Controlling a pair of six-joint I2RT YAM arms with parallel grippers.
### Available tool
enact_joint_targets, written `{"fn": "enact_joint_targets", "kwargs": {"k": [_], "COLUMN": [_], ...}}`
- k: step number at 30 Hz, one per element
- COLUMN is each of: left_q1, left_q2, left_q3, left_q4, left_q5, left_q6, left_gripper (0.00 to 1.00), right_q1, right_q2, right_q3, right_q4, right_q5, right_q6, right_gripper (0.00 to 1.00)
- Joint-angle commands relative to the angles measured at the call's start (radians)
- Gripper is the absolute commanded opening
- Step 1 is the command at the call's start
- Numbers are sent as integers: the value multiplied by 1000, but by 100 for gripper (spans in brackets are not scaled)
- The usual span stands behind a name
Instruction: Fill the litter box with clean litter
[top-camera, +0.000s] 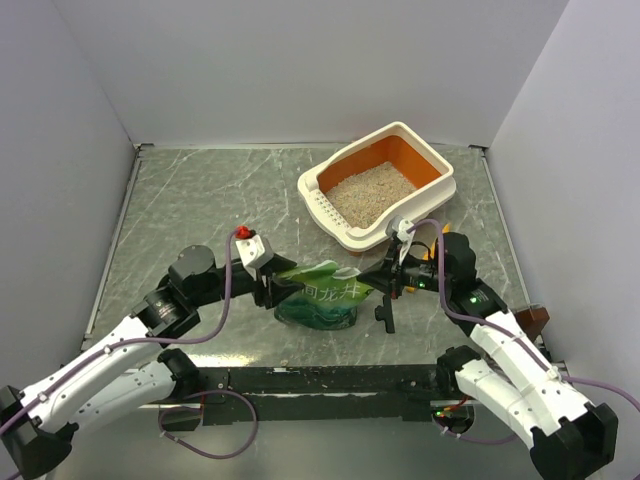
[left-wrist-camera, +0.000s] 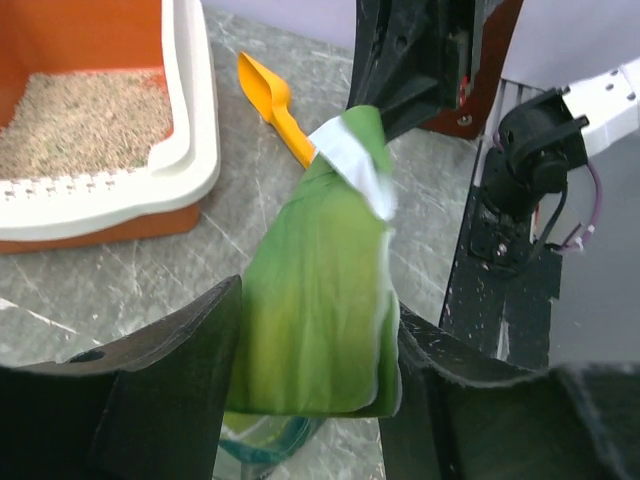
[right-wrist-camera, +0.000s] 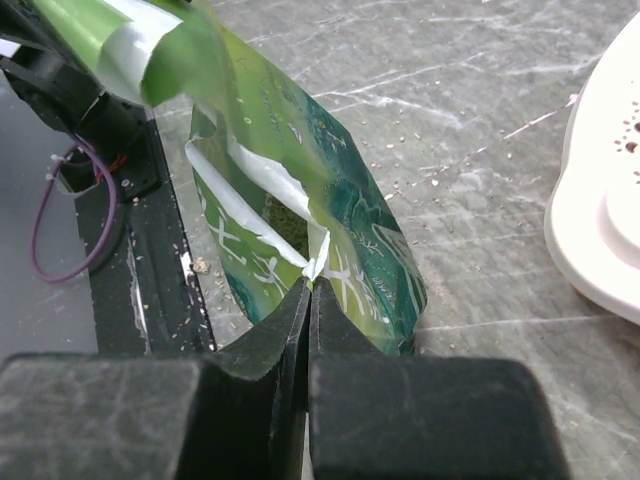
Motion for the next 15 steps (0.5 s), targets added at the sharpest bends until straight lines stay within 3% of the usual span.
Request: {"fn": "enact_joint_targets", "kwargs": {"k": [1,11,15], "left_q1": [50,231,281], "left_q2": [14,117,128], "left_q3": [-45,-86,-70], "left_q4": [10,160,148], "left_q5": [109,255,295], "left_q6": [-51,-103,-105], "left_gripper": [57,57,57], "right_q1": [-7,-7,-7], "right_q2": [-7,-54,-68], "right_q3": [-6,-67,-91], "right_q4": [54,131,170], "right_q5": [-4,-21,-26], "right_q6": [46,109,129], "right_gripper": [0,0,0]}}
